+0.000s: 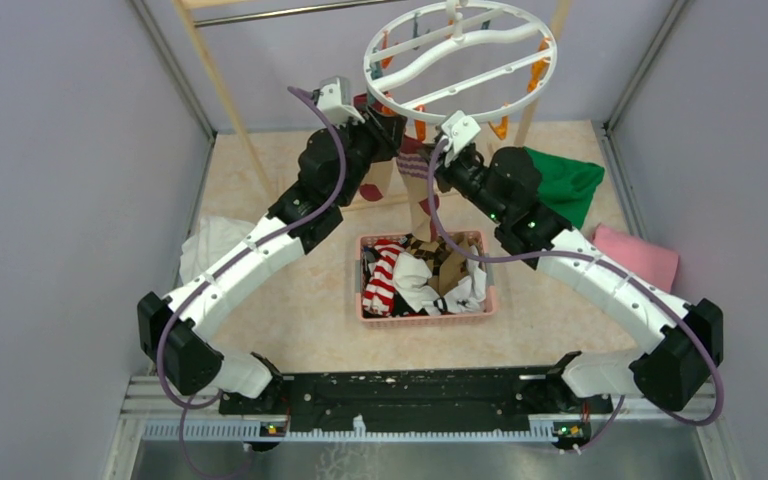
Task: Clip the socks to the hanger
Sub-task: Clamp the sock onto the hanger.
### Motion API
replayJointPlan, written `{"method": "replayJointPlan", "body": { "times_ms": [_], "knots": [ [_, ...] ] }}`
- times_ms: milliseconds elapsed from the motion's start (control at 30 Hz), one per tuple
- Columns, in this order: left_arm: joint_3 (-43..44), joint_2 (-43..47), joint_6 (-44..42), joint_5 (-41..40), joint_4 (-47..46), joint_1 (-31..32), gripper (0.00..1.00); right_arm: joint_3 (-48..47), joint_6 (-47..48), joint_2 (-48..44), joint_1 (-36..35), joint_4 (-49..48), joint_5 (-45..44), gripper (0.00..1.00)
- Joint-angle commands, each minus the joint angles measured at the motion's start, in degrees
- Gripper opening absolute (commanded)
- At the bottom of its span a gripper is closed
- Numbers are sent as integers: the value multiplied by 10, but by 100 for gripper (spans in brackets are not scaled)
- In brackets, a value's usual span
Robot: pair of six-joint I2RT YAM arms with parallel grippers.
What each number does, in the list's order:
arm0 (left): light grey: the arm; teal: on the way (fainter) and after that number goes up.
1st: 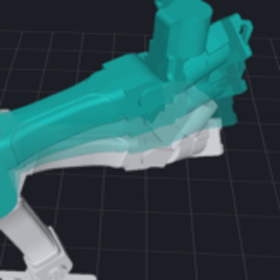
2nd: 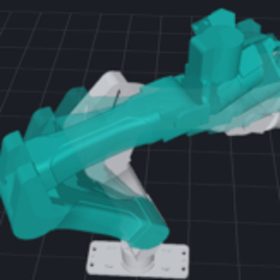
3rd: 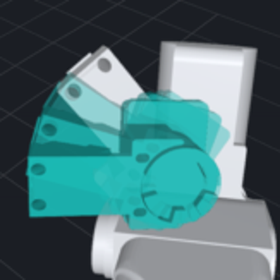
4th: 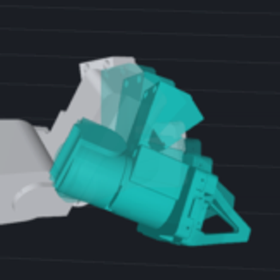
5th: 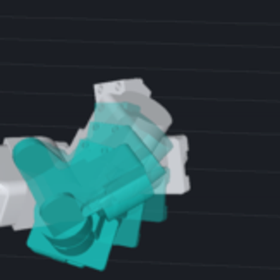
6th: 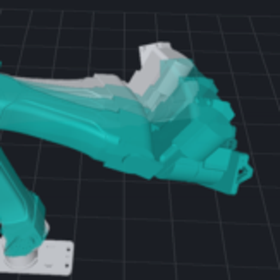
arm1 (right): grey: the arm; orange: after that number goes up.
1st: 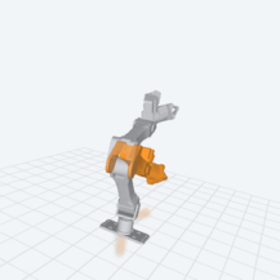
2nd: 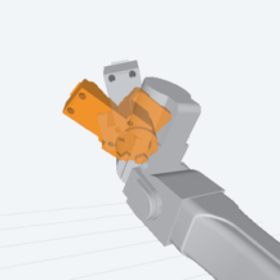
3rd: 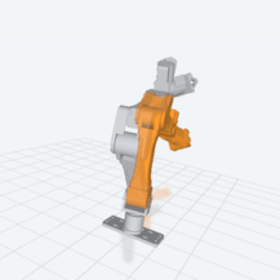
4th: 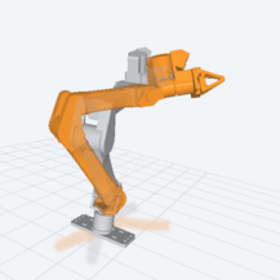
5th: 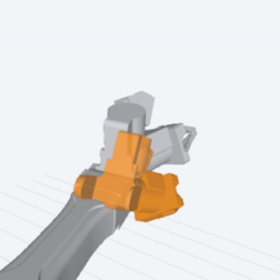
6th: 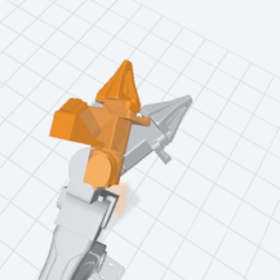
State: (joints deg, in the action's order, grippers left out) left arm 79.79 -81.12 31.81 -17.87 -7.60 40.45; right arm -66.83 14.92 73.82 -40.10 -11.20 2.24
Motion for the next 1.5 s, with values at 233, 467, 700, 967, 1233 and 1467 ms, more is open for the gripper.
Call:
{"method": "replayJointPlan", "body": {
  "times_ms": [233,467,700,967,1233,1467],
  "knots": [
    [-2,25,0,1,-37,1,11,-45,-8,14,-10,-31,-37,2],
    [-5,26,3,3,-38,1,11,-53,-8,21,-11,-33,-45,2],
    [-7,27,7,4,-38,1,11,-68,-12,34,-14,-33,-45,2],
    [-8,27,9,1,-39,1,11,-66,-21,35,-23,-38,-34,2],
    [-9,30,11,0,-40,1,11,-59,-13,31,-25,-28,-26,2],
    [-11,32,16,-3,-35,1,11,-48,-8,29,-28,-23,-23,1]
  ]
}}
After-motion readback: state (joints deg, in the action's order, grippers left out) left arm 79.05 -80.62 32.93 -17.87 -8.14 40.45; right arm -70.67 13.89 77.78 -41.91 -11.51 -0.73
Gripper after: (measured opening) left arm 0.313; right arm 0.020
